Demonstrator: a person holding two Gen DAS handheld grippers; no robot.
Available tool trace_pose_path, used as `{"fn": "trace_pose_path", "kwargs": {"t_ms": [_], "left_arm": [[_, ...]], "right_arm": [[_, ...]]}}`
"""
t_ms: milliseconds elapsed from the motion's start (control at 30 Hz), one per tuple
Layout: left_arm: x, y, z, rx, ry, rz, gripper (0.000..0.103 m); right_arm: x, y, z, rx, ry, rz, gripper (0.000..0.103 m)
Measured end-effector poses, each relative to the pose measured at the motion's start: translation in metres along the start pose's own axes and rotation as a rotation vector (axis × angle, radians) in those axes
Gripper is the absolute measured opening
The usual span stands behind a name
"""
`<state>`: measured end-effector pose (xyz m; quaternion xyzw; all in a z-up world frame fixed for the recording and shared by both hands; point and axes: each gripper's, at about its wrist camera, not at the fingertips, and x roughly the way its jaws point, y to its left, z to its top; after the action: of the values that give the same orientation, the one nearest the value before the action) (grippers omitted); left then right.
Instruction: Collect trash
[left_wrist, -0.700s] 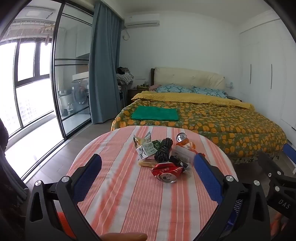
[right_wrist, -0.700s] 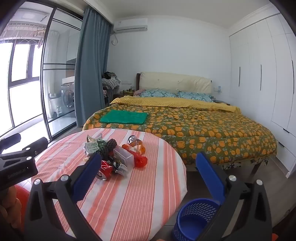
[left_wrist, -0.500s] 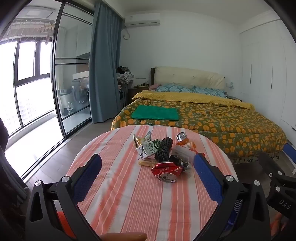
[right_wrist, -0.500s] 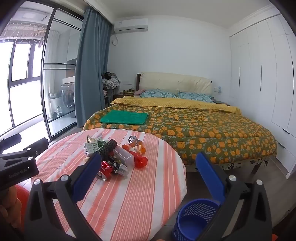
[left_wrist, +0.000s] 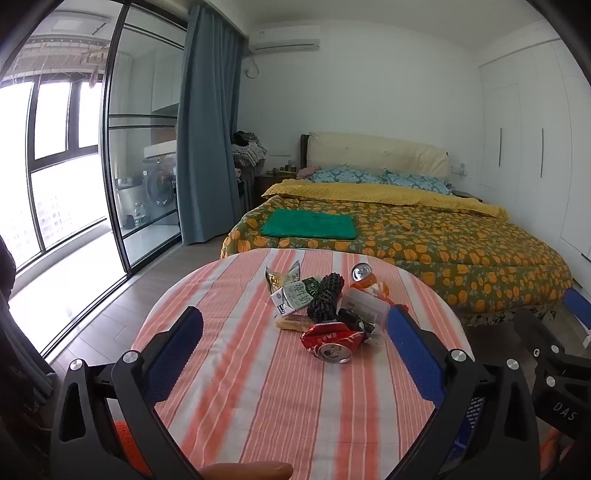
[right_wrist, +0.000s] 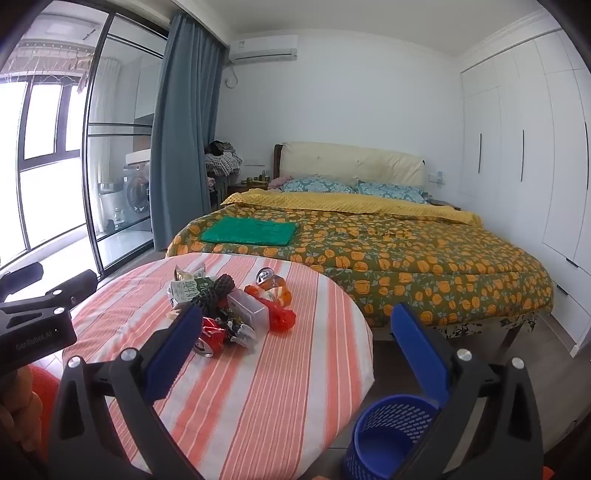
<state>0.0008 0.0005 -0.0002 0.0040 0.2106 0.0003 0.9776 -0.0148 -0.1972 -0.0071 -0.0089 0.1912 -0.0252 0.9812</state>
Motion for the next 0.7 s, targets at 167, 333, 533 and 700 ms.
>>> {"fn": "trace_pose_path", "kwargs": {"t_ms": [167,333,533,700], "left_arm": [[0.0,0.0003,0.0,0.0,0.001,0.0,0.099],[0.0002,0.0004,0.0,-0.001,0.001,0.0,0.099],[0.0001,0.0003,0.0001,-0.001,0.002,0.0,0.099],[0.0002,0.0002,0.0,-0.001,0.002,0.0,0.099]], "right_arm": [[-0.0001,0.0,-0.0001,0.001,0.0,0.0,0.098],[0.0,0.0005,-0.0001,0.001,0.001,0.0,0.098],[0.0002,0.0018,0.0002,0.002,0.002,0.002,0.099],[0.0014,0.001,-0.0008,0.002,0.002,0.003,0.098]]}}
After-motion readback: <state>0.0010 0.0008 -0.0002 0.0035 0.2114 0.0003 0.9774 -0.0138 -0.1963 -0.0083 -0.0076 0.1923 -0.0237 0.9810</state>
